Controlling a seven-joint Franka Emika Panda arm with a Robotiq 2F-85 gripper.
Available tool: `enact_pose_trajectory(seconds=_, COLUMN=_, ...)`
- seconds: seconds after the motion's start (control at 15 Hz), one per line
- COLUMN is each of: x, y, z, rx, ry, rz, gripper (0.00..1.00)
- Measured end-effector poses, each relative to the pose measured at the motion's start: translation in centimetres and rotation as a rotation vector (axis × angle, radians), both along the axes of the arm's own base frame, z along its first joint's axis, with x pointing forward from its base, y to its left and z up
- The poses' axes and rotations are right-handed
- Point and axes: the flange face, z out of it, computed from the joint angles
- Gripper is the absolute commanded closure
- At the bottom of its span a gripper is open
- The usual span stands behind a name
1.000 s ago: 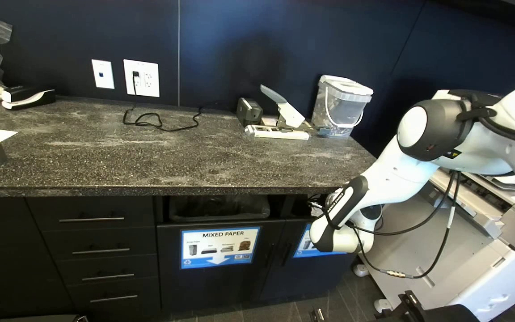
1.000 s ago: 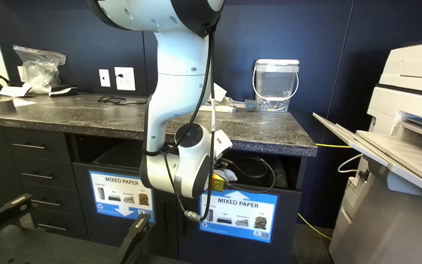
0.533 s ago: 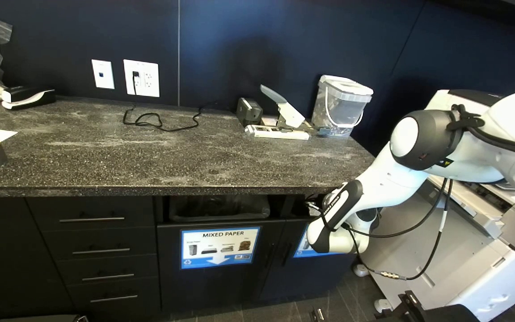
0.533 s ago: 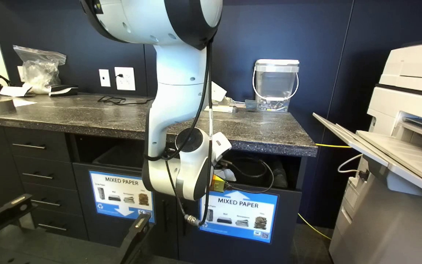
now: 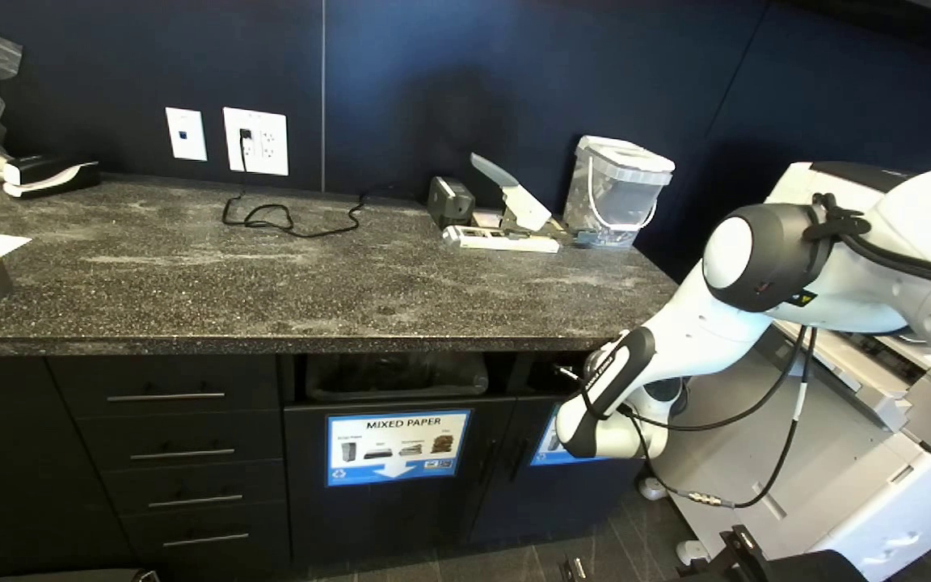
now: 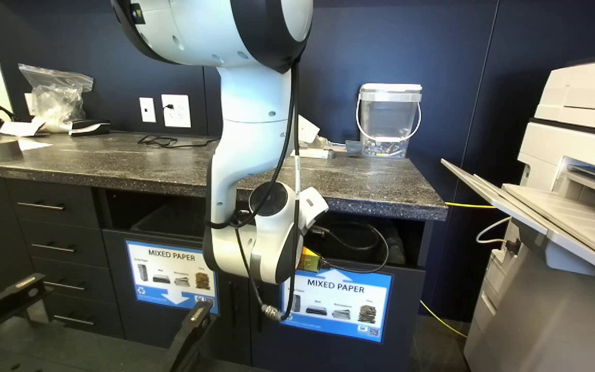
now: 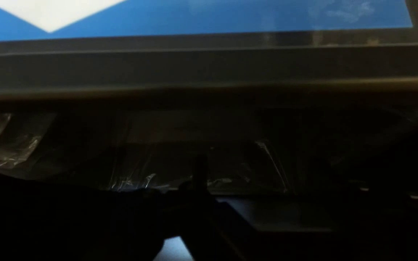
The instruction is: Pick up the papers from the counter and throw them in the bin
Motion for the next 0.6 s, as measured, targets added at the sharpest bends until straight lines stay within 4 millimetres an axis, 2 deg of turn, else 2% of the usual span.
enact_pose_trajectory(seconds=0.33, x=-0.2, y=-0.5, z=0.0, rx=-0.003, ry=0.028, rz=-0.007, gripper=0.0)
enact_pose_trajectory(seconds=0.6, x=-0.3, y=-1.5, z=1.0, rx=-0.028, ry=0.137, rz=-0.013, gripper=0.0)
